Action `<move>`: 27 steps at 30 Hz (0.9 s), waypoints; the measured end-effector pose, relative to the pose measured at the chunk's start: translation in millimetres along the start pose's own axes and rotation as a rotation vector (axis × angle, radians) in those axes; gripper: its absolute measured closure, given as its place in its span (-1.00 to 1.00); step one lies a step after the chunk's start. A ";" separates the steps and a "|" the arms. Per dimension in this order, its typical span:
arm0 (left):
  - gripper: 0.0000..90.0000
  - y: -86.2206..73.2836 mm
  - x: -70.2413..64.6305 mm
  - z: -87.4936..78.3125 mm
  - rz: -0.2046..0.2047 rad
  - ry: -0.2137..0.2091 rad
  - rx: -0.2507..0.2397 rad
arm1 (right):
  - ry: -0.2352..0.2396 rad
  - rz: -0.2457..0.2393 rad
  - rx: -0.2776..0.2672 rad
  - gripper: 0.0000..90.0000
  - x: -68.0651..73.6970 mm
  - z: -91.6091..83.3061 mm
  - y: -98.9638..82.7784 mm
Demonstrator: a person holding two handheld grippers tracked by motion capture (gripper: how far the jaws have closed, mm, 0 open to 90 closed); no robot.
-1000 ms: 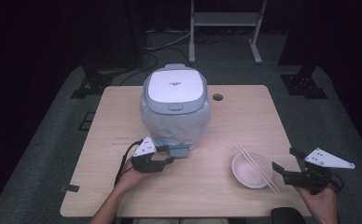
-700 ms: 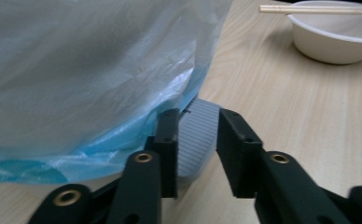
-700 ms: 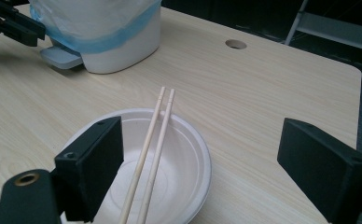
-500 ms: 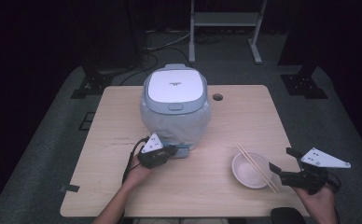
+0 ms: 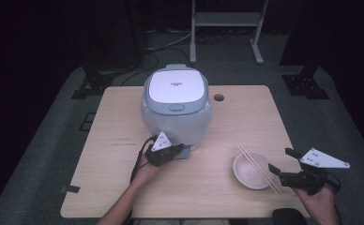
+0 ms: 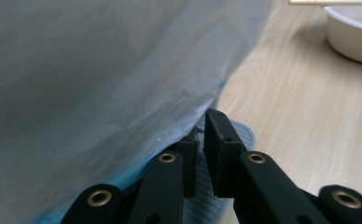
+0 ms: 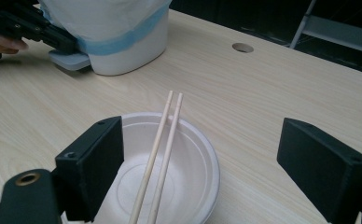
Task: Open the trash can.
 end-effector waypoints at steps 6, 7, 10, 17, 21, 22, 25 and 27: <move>0.87 -2.8 -2.7 4.9 0.001 0.013 -0.004 | 0.006 -0.007 0.006 -0.70 1.9 0.3 -0.2; 0.87 -3.0 -2.7 4.9 0.000 0.014 -0.003 | 0.007 -0.010 0.009 -0.70 2.0 0.4 -0.3; 0.87 -4.6 -3.4 4.8 -0.003 0.025 -0.013 | 0.014 0.001 0.016 -0.69 2.2 1.0 -0.4; 0.93 -6.4 -4.6 5.3 -0.017 0.026 -0.011 | 0.030 0.021 0.038 -0.69 3.0 1.7 0.0; 0.95 -6.6 -6.4 5.9 -0.008 0.033 0.003 | 0.060 0.044 0.055 -0.69 5.2 4.6 -0.3; 0.95 -6.4 -6.3 6.4 -0.010 0.030 0.010 | 0.075 0.055 0.062 -0.69 6.4 6.9 -0.5; 0.95 -6.2 -6.7 6.7 0.001 0.030 0.020 | 0.080 0.063 0.076 -0.69 7.1 8.8 -0.8; 0.95 -6.4 -7.4 7.2 0.012 0.033 0.024 | 0.090 0.064 0.086 -0.69 8.7 10.4 -0.5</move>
Point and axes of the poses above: each handheld gripper's, and its own axes: z roughly forward along the jaws, y roughly out of its top, x roughly to its left, the point moved 7 cm from there along z, roughly forward along the jaws, and after that the axes turned 13 degrees about -x, right-handed, at the moved point
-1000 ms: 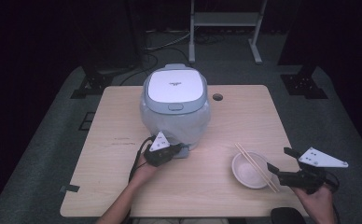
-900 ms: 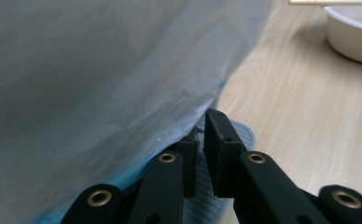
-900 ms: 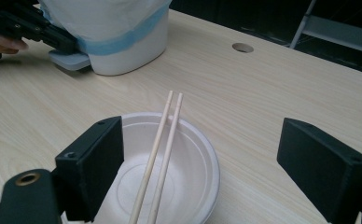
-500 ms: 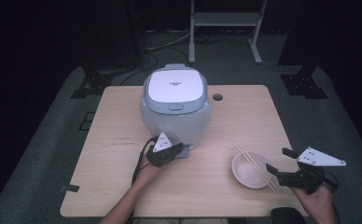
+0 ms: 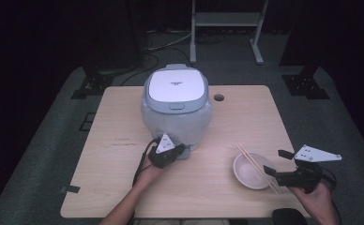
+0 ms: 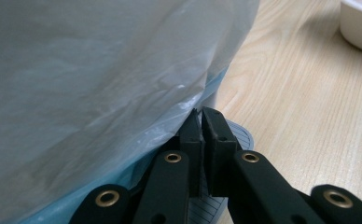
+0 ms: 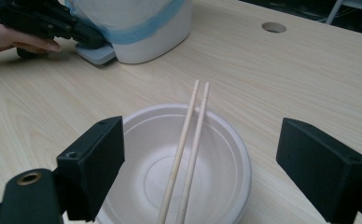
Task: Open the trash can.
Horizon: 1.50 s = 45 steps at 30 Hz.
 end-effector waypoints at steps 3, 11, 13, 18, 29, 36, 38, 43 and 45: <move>0.95 -1.1 -0.7 0.7 0.004 0.006 0.021 | 0.007 -0.003 0.003 -0.69 0.7 1.6 1.8; 0.95 -6.6 -1.0 5.0 0.029 0.007 0.081 | 0.018 -0.007 0.001 -0.69 3.0 4.7 7.0; 0.96 -6.6 -1.2 6.8 0.046 0.013 0.089 | 0.019 -0.011 0.003 -0.69 3.4 5.9 7.5; 0.96 -6.9 -1.1 7.0 0.033 0.016 0.084 | 0.039 -0.002 0.030 -0.69 4.9 9.2 5.2; 0.96 -7.2 -1.4 6.9 0.027 0.017 0.088 | 0.075 -0.001 0.129 -0.55 11.7 25.5 -2.7; 0.96 -7.3 -1.7 6.8 0.019 0.019 0.090 | 0.056 0.002 0.221 -0.39 12.4 39.9 -12.8; 0.96 -7.3 -1.7 6.8 0.019 0.018 0.091 | 0.053 -0.005 0.233 -0.35 11.8 42.2 -14.2; 0.96 -7.3 -1.7 6.9 0.019 0.017 0.090 | 0.035 -0.007 0.272 -0.24 8.1 52.2 -18.9; 0.96 -7.3 -1.7 6.9 0.019 0.017 0.090 | 0.030 -0.004 0.288 -0.16 6.6 55.2 -20.5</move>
Point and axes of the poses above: each handheld gripper's, and its own axes: z roughly forward along the jaws, y roughly out of its top, x roughly to its left, the point moved 7 cm from there along z, roughly forward along the jaws, and after that the axes turned 13 degrees about -x, right-handed, at the moved point
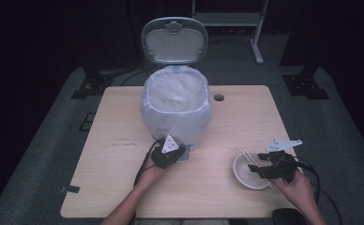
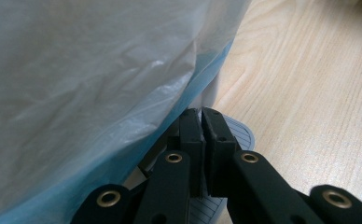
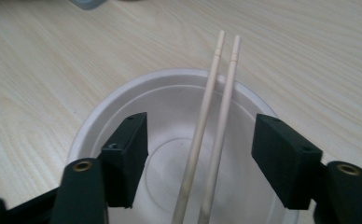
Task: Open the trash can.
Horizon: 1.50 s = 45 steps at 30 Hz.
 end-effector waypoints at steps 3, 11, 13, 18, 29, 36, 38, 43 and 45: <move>0.96 0.1 -0.1 0.1 -0.002 0.001 -0.001 | -0.002 -0.009 0.019 -0.04 -0.8 3.5 -1.2; 0.96 0.1 -0.1 0.2 -0.002 0.000 -0.002 | 0.014 -0.035 0.095 0.36 -2.8 10.2 -7.6; 0.96 0.1 -0.1 0.1 -0.003 -0.001 -0.002 | 0.014 -0.040 0.110 0.47 -2.9 11.0 -8.4; 0.96 0.1 0.0 0.2 -0.005 -0.002 -0.002 | 0.023 -0.036 0.127 0.62 -3.4 12.4 -9.2; 0.96 0.0 0.5 -0.1 -0.002 -0.004 0.001 | 0.060 -0.013 0.123 0.75 -4.2 7.9 -5.7; 0.96 0.6 1.4 0.0 0.004 -0.002 -0.005 | 0.095 0.023 0.088 0.76 -5.4 0.6 0.7; 0.96 0.1 2.4 -0.8 0.011 -0.002 0.005 | 0.098 0.016 0.081 0.76 -4.5 -3.1 5.4; 0.96 0.2 2.3 -0.5 0.006 -0.001 0.002 | 0.112 0.002 0.073 0.76 -1.4 -9.0 16.5; 0.96 0.1 2.5 -0.8 0.007 -0.001 0.005 | 0.114 -0.008 0.065 0.76 -0.7 -12.0 22.7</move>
Point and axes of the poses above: each handheld gripper's, and its own axes: z roughly forward along the jaws, y roughly out of its top, x roughly to its left, the point moved 7 cm from there along z, roughly forward along the jaws, and after that the axes turned 13 degrees about -x, right-handed, at the moved point
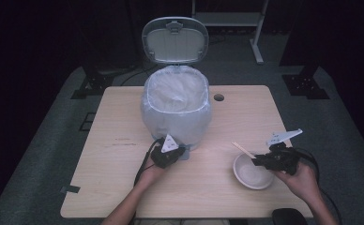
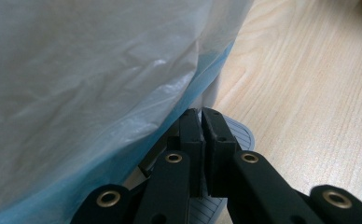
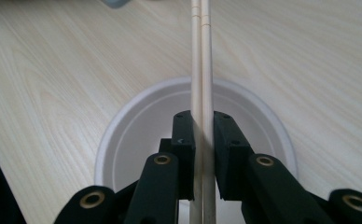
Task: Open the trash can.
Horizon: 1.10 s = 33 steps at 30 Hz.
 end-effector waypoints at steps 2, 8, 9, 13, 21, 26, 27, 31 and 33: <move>0.96 0.0 0.0 0.2 -0.003 -0.001 -0.002 | 0.005 -0.003 -0.010 0.76 1.2 -3.5 6.4; 0.96 -0.1 0.3 0.2 -0.004 0.001 -0.002 | 0.021 -0.014 -0.038 0.76 4.4 -13.6 25.0; 0.96 0.0 0.4 0.2 -0.004 0.001 -0.002 | 0.027 -0.017 -0.050 0.76 5.3 -16.8 31.9; 0.96 0.0 0.5 0.1 -0.004 0.001 -0.001 | 0.032 -0.020 -0.060 0.76 6.2 -20.0 39.5; 0.96 -0.5 0.2 0.3 -0.013 -0.002 0.001 | 0.043 -0.036 -0.090 0.76 9.6 -29.3 61.2; 0.96 -0.3 0.0 0.7 -0.019 -0.002 -0.005 | 0.052 -0.040 -0.106 0.76 9.9 -34.3 73.5; 0.95 -0.3 -0.1 0.7 -0.020 -0.002 -0.005 | 0.052 -0.039 -0.108 0.76 9.7 -35.3 75.8; 0.95 -0.2 -0.2 0.7 -0.024 -0.001 -0.005 | 0.054 -0.044 -0.120 0.76 8.7 -39.1 85.3; 0.95 -0.2 -0.1 0.7 -0.024 0.000 -0.005 | 0.054 -0.045 -0.121 0.76 9.1 -40.5 90.6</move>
Point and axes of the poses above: each handheld gripper's, and its own axes: z roughly forward along the jaws, y roughly out of its top, x roughly to its left, the point moved 7 cm from there along z, roughly forward along the jaws, and after that the axes turned 13 degrees about -x, right-handed, at the moved point
